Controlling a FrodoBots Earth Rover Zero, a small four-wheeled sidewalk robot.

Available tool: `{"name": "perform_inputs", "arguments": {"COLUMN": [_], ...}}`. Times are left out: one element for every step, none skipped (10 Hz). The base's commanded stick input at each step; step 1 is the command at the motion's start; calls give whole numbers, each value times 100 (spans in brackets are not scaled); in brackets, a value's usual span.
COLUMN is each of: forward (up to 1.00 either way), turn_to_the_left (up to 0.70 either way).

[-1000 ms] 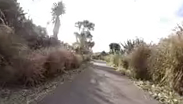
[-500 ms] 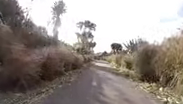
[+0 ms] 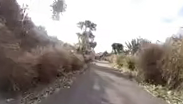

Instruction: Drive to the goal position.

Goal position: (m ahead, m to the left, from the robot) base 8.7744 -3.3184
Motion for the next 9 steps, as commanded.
{"name": "perform_inputs", "arguments": {"forward": [50, 50, 50, 50, 50, 50, 50, 50, 50], "turn_to_the_left": [-49, -49, -49, -49, -49, -49, -49, -49, -49]}}
